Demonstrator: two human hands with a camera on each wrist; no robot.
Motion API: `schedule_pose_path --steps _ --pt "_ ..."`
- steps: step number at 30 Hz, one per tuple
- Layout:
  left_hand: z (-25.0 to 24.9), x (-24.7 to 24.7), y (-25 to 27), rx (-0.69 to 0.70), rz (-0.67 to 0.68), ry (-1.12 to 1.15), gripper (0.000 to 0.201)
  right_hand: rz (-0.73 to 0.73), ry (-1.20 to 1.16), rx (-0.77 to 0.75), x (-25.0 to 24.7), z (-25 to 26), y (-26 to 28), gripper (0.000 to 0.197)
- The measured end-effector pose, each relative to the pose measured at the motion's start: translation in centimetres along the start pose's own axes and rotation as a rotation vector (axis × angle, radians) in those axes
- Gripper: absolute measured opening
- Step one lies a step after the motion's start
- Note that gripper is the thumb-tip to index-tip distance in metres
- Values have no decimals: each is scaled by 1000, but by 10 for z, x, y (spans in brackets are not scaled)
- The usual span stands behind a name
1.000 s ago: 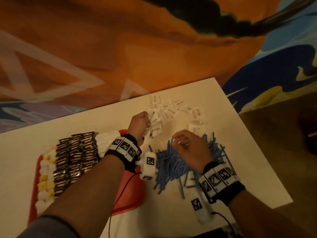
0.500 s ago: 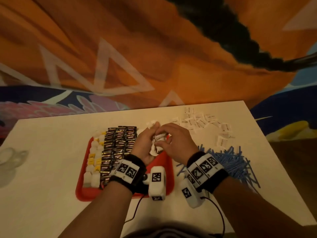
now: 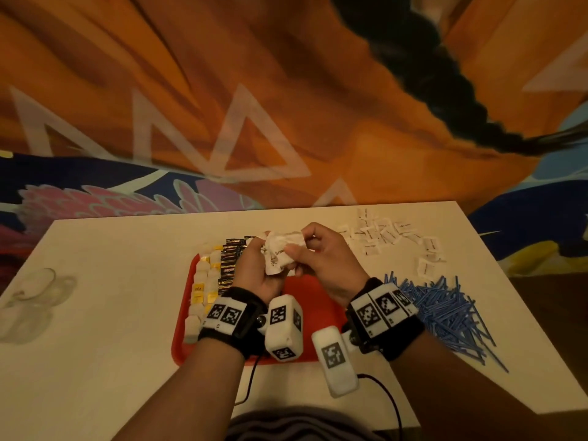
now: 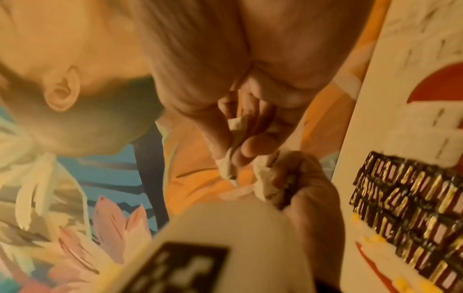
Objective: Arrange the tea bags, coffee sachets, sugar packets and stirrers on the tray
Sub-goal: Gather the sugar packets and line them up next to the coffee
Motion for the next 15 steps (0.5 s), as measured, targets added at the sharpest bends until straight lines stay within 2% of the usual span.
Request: schedule_pose_path --steps 2,4,6,7,9,13,15 --pt "-3 1 4 -12 4 -19 18 55 -44 -8 10 6 2 22" --pt "-3 1 6 -11 7 -5 21 -1 161 -34 16 6 -1 25" --pt "-3 2 11 -7 26 87 26 -114 422 -67 18 3 -4 31" --pt "-3 2 12 -10 36 142 27 -154 477 -68 18 2 -5 31" --pt "-3 5 15 -30 76 213 28 -188 482 -60 17 2 -6 32" --pt "6 16 16 -72 115 202 49 -212 574 -69 10 2 -10 27" --pt "12 20 13 -113 126 130 40 -186 596 -87 6 3 -11 22"
Point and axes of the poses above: each hand's wrist, its own y-axis away from the middle knuckle, its own x-axis out of the palm, z = x × y, the point moved 3 cm from there along -y, towards the middle knuckle, and after that the axes turned 9 degrees about y, right-handed, at the moved point
